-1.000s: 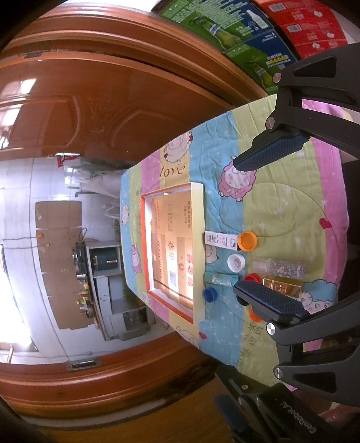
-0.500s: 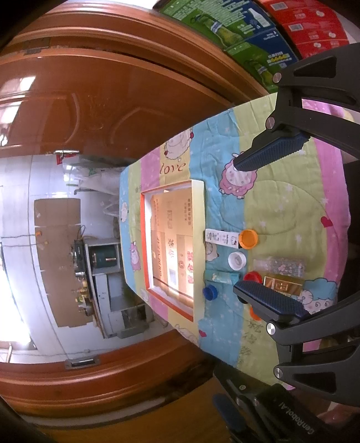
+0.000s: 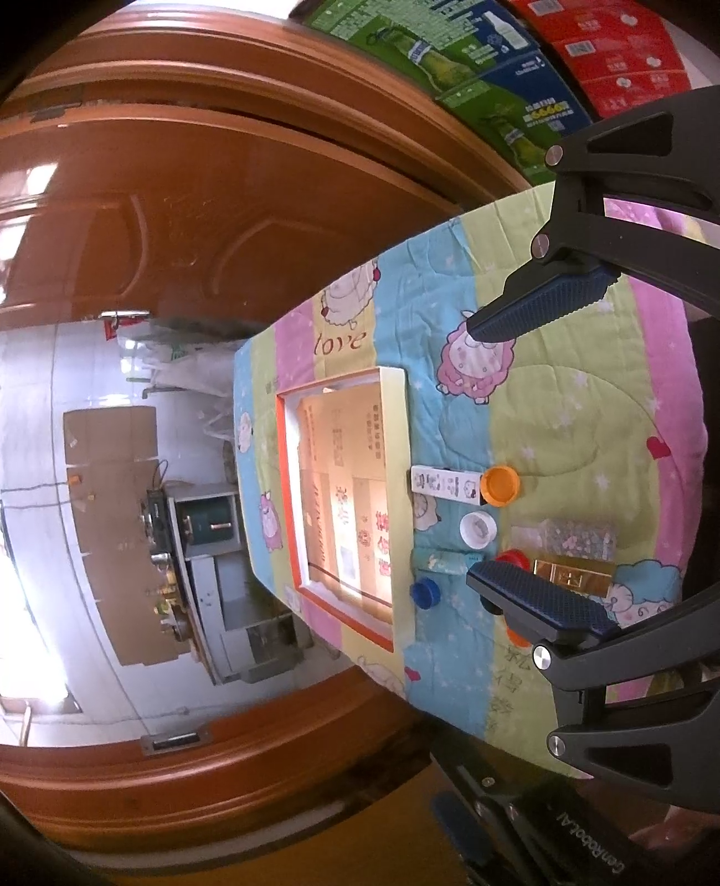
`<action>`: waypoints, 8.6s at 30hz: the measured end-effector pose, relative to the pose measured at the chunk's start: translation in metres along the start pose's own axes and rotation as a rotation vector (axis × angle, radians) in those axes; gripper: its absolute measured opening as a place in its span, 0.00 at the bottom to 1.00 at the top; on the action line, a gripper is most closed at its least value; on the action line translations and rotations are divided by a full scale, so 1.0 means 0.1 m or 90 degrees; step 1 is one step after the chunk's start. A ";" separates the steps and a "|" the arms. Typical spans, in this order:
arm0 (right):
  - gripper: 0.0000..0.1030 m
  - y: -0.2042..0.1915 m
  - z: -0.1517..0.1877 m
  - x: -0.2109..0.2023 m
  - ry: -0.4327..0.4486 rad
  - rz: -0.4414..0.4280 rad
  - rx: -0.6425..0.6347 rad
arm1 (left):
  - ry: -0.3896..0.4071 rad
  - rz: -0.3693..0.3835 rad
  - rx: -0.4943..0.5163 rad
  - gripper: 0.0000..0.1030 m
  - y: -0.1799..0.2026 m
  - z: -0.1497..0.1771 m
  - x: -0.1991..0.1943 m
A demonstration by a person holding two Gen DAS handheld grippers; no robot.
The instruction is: Organize rigid objects
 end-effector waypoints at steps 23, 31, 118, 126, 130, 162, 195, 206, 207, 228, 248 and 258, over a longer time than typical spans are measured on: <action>0.80 -0.05 0.04 0.12 0.017 -0.023 -0.025 | -0.008 -0.017 0.004 0.56 -0.04 0.07 0.15; 0.80 -0.07 0.08 0.22 0.014 -0.044 -0.026 | -0.018 -0.004 -0.002 0.56 -0.10 0.11 0.29; 0.30 -0.05 -0.63 1.02 -0.016 -0.099 -0.126 | -0.070 0.083 0.035 0.29 0.05 -0.59 1.31; 0.30 0.00 -1.08 1.28 -0.013 -0.090 -0.167 | -0.094 0.077 0.032 0.29 0.10 -0.98 1.68; 0.30 0.00 -1.26 1.52 -0.033 -0.092 -0.174 | -0.117 0.072 0.028 0.29 0.11 -1.13 1.89; 0.30 -0.08 -1.26 3.08 -0.221 -0.100 -0.159 | -0.291 0.066 0.013 0.29 0.17 -0.87 3.28; 0.56 0.03 -1.05 2.46 -0.105 -0.102 -0.143 | -0.134 0.097 0.014 0.43 0.13 -0.90 2.91; 0.57 0.06 -0.82 2.07 -0.083 -0.104 -0.103 | -0.102 0.122 0.032 0.57 0.07 -0.83 2.53; 0.57 0.07 -0.80 2.03 -0.080 -0.103 -0.100 | -0.099 0.125 0.040 0.57 0.08 -0.81 2.49; 0.57 -0.02 -0.21 1.02 -0.017 -0.095 -0.064 | -0.004 0.108 0.056 0.57 0.03 -0.41 1.26; 0.57 -0.25 0.48 0.76 -0.082 -0.100 -0.062 | 0.013 0.124 0.045 0.57 -0.06 0.02 0.75; 0.57 -0.47 0.78 0.89 -0.118 -0.082 -0.085 | 0.003 0.110 0.041 0.57 -0.15 0.12 0.78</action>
Point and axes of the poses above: each gripper's, at about its wrist camera, not at the fingertips, and x roughly the way its jaws point, y to its right, z to its underside, the point moved 9 cm from there along x, roughly the way its jaws point, and after that the axes turned 1 degree about -x, right-handed, at the moved point
